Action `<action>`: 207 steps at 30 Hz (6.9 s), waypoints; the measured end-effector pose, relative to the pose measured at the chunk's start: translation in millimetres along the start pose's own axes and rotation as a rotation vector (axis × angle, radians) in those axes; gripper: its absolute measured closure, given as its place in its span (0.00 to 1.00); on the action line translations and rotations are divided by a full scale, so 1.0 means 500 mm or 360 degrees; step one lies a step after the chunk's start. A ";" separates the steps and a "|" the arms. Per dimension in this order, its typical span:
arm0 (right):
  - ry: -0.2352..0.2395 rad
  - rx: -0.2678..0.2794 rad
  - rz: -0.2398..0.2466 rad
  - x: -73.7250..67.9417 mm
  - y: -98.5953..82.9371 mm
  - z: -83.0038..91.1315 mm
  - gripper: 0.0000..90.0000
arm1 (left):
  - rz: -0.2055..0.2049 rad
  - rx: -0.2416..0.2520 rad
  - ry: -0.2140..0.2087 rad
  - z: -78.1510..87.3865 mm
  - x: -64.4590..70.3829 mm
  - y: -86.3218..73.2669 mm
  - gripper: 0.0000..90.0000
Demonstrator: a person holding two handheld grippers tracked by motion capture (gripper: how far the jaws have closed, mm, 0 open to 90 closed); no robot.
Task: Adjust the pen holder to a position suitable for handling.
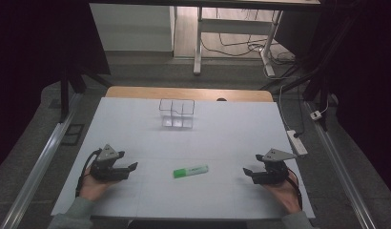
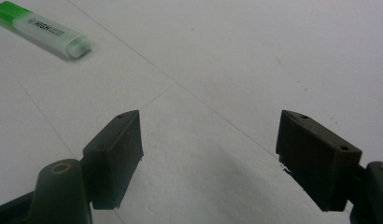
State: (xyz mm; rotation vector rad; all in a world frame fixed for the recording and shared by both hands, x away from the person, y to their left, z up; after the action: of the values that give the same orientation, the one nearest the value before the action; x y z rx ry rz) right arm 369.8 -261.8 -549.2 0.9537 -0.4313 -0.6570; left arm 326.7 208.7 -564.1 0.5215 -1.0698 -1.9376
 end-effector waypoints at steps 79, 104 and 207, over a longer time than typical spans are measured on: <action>0.0033 -0.0076 0.0009 -0.003 -0.010 -0.018 0.25 | 0.0160 -0.0041 0.0021 -0.236 -0.130 0.218 0.75; 0.0035 -0.0087 0.0001 -0.002 -0.013 -0.020 0.26 | 0.0205 -0.0055 -0.0084 -0.302 -0.126 0.243 0.99; 0.0049 -0.0044 0.0016 -0.003 -0.012 -0.010 0.26 | 0.0030 0.0041 -0.0249 -0.054 0.010 0.127 0.45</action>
State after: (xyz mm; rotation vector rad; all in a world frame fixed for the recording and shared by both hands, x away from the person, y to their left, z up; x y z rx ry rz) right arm 369.7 -260.4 -557.1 0.9336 -0.3987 -0.6372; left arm 372.5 173.6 -525.7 0.3773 -1.1954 -1.9758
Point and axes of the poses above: each handheld gripper's, and its own axes: z roughly backward along the jaws, y roughly out of its top, x roughly to its right, the point moved 7 cm from there along -z, roughly forward along the jaws, and after that the axes turned 7 degrees about x, right-handed, at the moved point
